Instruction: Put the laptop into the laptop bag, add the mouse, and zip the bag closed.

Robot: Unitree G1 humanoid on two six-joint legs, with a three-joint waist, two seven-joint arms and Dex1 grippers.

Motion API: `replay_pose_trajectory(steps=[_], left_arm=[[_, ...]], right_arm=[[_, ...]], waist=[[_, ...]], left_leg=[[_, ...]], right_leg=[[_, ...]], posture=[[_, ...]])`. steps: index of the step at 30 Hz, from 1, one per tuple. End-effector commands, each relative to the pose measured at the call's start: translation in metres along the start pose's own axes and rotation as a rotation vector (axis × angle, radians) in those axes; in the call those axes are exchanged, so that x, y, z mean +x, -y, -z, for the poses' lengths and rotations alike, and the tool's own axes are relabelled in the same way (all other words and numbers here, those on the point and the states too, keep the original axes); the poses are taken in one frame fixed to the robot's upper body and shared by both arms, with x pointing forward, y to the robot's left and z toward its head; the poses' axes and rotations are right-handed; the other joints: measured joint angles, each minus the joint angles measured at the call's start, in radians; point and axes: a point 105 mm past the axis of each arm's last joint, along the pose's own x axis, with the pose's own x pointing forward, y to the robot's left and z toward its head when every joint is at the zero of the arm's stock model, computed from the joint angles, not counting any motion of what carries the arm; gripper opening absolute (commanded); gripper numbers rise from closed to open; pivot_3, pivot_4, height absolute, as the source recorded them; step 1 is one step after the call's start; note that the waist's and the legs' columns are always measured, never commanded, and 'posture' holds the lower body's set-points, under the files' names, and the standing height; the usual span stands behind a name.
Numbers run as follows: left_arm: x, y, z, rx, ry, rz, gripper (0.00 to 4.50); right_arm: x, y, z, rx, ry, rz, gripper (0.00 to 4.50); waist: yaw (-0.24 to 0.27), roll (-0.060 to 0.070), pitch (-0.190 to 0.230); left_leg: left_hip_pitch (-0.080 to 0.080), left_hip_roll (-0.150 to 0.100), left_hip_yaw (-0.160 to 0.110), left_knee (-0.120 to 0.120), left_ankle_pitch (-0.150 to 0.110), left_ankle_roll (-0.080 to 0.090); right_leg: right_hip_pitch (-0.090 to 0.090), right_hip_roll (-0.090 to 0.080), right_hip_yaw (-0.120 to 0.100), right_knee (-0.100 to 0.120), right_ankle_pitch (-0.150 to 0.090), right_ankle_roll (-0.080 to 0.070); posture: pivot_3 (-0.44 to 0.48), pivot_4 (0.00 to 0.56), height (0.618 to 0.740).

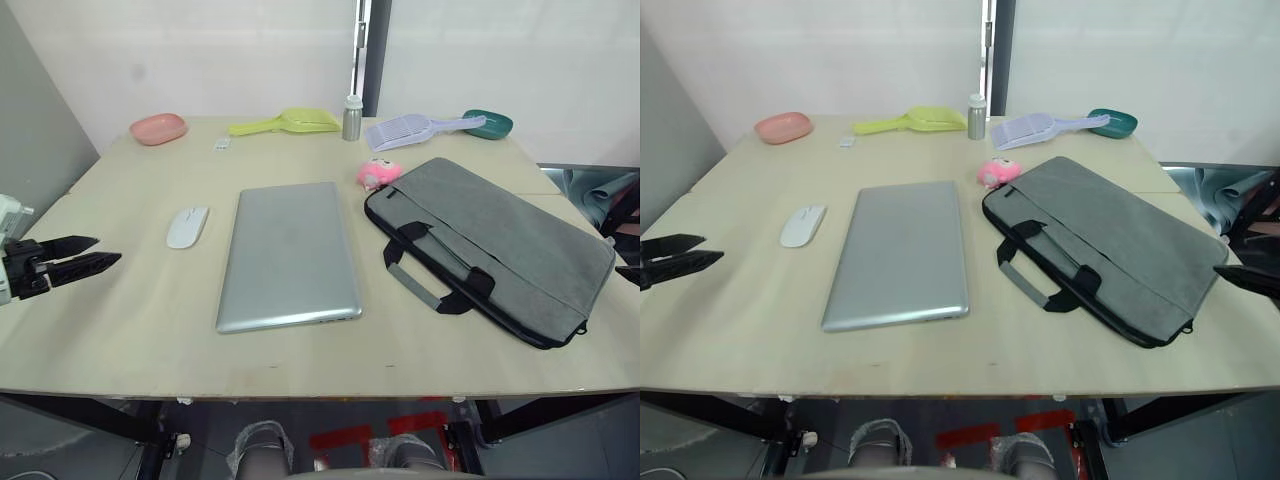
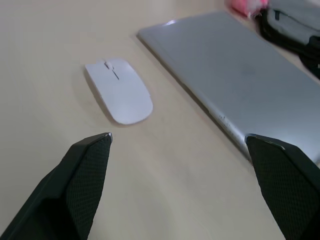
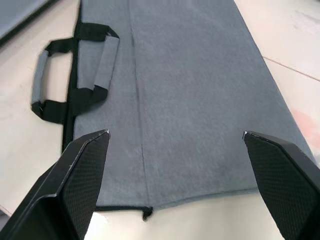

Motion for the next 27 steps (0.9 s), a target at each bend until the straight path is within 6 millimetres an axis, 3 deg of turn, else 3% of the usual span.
replay_pose_trajectory(steps=[1,8,13,17,21,22,27], left_arm=[[0.017,0.009,-0.006,-0.072,0.048,0.030,4.50],[0.044,0.041,0.007,-0.125,0.028,0.168,4.50],[0.053,0.049,0.000,-0.102,0.077,0.191,4.50],[0.058,0.054,0.004,-0.114,0.060,0.207,4.50],[0.071,0.045,0.009,-0.267,0.054,0.158,4.50],[0.075,0.045,0.014,-0.308,0.038,0.159,4.50],[0.098,0.039,0.028,-0.501,0.000,0.126,4.50]], right_arm=[[0.015,-0.020,-0.024,-0.058,0.083,-0.081,4.46],[0.061,-0.065,-0.050,-0.111,0.165,-0.253,4.46],[0.100,-0.095,-0.073,-0.085,0.241,-0.355,2.96],[0.148,-0.127,-0.071,-0.136,0.181,-0.416,1.56],[0.185,-0.153,-0.073,-0.215,0.139,-0.459,0.21],[0.195,-0.157,-0.072,-0.238,0.125,-0.466,0.02],[0.240,-0.167,-0.069,-0.324,0.045,-0.438,0.02]], waist=[[0.000,0.000,0.000],[-0.008,0.001,-0.001],[-0.007,0.001,-0.001],[-0.008,0.002,-0.001],[-0.008,0.002,-0.001],[-0.006,0.002,-0.001],[-0.006,0.002,-0.001]], left_leg=[[0.000,0.000,0.000,0.001,0.000,0.000],[0.001,0.000,0.000,0.005,0.000,0.000],[0.001,0.000,0.000,0.006,0.001,0.000],[0.001,0.000,-0.001,0.006,0.001,0.000],[0.000,0.000,-0.001,0.006,0.002,-0.001],[-0.001,0.000,-0.002,0.006,0.002,-0.002],[-0.001,-0.001,-0.003,0.006,0.004,-0.005]], right_leg=[[0.000,0.000,0.000,0.001,0.000,0.000],[0.000,0.000,0.002,0.008,0.000,0.000],[-0.001,0.000,0.002,0.010,0.000,0.000],[-0.001,0.000,0.002,0.010,0.000,0.000],[-0.002,0.000,0.001,0.010,0.000,0.000],[-0.002,0.000,0.000,0.010,0.000,0.000],[-0.001,0.000,-0.001,0.011,0.000,0.000]], posture=[[0.000,0.150,0.740],[0.000,0.150,0.740],[0.000,0.150,0.740],[0.000,0.150,0.740],[0.000,0.150,0.740],[0.000,0.150,0.740],[0.000,0.150,0.740]])
